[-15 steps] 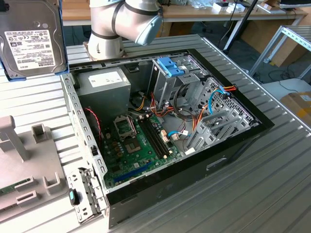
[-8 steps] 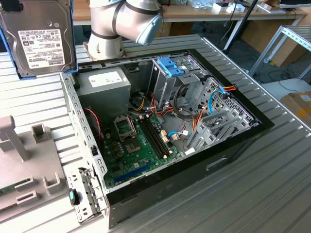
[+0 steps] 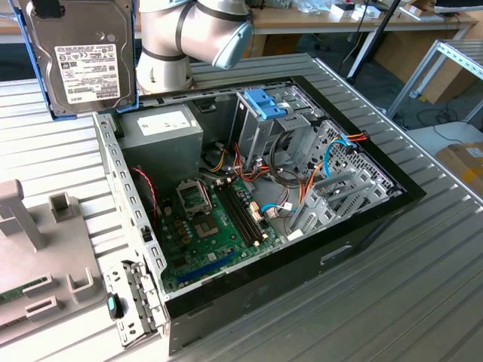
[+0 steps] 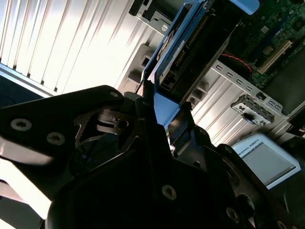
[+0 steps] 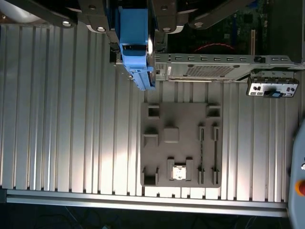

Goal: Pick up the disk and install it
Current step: 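Pick up the disk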

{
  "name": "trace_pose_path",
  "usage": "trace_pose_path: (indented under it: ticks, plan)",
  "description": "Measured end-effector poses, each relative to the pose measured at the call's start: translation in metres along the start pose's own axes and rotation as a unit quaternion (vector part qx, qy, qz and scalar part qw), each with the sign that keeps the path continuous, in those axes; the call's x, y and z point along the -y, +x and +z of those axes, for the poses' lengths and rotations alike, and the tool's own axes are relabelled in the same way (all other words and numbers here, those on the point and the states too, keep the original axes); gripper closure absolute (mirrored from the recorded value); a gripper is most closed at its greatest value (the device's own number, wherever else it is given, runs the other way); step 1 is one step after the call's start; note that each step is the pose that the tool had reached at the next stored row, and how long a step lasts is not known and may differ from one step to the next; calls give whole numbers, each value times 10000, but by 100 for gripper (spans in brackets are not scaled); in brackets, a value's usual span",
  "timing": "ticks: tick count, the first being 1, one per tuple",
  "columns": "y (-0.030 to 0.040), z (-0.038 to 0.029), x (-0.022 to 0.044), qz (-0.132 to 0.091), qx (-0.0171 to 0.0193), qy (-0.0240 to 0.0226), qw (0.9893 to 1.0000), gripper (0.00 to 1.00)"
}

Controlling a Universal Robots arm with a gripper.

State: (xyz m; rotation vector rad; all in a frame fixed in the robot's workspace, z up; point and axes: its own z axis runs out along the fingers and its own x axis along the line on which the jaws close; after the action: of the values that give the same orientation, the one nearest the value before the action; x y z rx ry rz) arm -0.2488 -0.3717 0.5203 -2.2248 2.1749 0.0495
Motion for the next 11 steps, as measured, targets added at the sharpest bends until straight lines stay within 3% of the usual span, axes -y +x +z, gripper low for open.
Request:
trace_pose_path:
  ticks: [4, 11]
  plan:
    - [1, 0, 59, 0, 0, 0, 10000, 64]
    - [6, 0, 264, 0, 0, 0, 10000, 64]
